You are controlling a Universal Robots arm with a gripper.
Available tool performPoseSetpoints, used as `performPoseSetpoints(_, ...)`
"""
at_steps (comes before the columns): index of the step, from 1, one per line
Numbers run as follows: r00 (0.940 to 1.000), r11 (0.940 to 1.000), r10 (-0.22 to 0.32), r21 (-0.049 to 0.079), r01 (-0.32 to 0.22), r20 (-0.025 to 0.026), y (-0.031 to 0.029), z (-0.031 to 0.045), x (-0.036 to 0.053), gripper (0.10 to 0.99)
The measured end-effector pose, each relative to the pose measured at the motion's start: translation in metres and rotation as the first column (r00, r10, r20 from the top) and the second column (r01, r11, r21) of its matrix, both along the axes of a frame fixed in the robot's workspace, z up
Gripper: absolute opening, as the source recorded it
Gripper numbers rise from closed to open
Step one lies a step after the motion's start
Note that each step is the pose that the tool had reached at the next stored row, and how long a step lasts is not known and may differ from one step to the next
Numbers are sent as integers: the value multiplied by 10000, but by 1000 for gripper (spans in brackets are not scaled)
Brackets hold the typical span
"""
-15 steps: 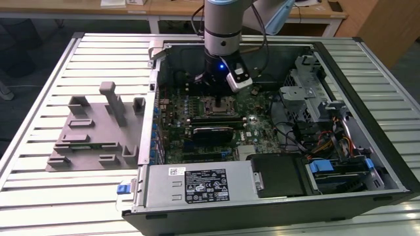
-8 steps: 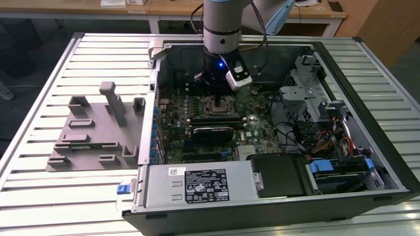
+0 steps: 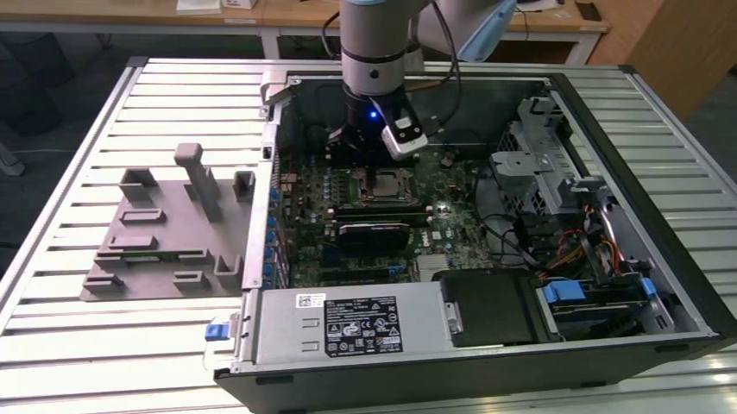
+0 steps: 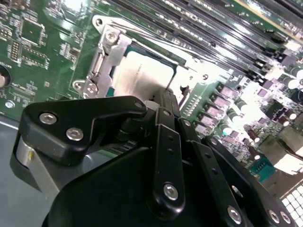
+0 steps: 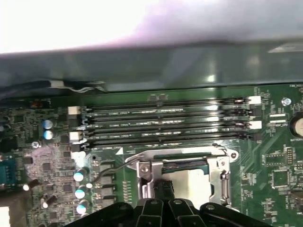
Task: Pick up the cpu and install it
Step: 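Close the cpu cover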
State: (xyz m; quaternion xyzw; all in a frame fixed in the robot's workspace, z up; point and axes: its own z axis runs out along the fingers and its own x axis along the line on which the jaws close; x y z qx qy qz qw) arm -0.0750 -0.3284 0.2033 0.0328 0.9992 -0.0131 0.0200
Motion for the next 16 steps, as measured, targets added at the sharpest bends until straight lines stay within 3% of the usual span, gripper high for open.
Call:
performPoseSetpoints(8, 10000, 10000, 2, 78, -2, 88, -21, -23, -65, 106)
performPoseSetpoints(16, 9999, 9999, 1, 152, -3, 114, -31, -29, -71, 106)
